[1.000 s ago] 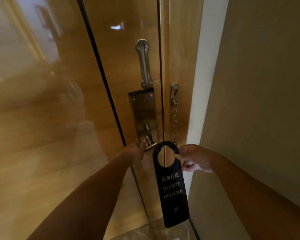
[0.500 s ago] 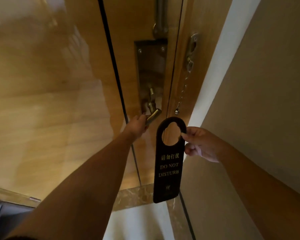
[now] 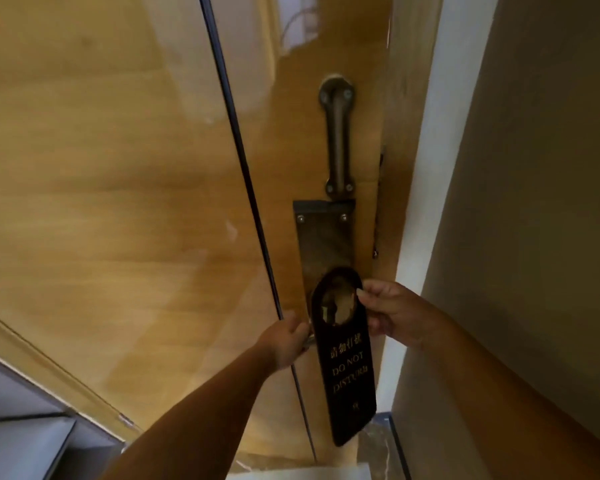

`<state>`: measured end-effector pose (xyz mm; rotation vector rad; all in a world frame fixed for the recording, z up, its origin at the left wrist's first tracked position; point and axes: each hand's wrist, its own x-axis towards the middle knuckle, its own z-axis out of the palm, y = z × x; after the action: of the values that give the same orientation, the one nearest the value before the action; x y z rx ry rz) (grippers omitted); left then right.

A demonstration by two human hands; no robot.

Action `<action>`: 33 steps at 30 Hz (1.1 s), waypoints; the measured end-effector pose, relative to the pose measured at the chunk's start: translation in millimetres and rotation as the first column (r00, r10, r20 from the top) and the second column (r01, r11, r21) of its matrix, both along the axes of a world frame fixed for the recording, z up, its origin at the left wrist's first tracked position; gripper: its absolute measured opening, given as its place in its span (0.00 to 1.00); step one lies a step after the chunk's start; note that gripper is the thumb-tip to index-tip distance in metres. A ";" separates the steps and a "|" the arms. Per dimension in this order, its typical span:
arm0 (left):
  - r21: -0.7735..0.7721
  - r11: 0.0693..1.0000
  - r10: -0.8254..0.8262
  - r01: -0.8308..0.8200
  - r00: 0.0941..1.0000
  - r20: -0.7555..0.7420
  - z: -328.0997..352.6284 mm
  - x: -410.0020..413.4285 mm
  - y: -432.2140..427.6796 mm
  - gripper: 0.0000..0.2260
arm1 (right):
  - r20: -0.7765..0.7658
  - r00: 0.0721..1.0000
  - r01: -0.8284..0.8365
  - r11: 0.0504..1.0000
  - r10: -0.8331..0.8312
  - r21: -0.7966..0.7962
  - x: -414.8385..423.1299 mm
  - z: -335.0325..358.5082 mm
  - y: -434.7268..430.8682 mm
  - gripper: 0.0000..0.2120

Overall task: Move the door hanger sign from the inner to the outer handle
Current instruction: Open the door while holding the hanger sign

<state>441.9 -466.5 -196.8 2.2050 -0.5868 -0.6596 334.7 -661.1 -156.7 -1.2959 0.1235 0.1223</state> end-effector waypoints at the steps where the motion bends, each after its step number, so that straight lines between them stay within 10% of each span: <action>1: 0.034 0.997 -0.069 0.068 0.997 0.031 2.5 -8.0 10.1 0.21 | 0.013 1.000 -0.015 1.000 0.015 0.006 -6.0 0.0 6.6 0.17; 14: 0.613 0.790 -0.423 0.001 0.725 0.544 59.3 -136.8 129.4 0.21 | -0.004 1.000 -0.005 0.995 0.006 0.097 -140.6 -2.4 140.7 0.09; 33: 0.392 0.814 0.173 -0.428 0.824 0.540 43.0 -317.4 374.8 0.16 | 0.024 0.969 -0.247 0.951 0.247 0.186 -256.4 27.4 283.5 0.08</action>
<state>124.5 -91.7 -153.8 2.9109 -0.2836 -0.0632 78.3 -377.6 -129.3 -1.1182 -0.0511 0.3402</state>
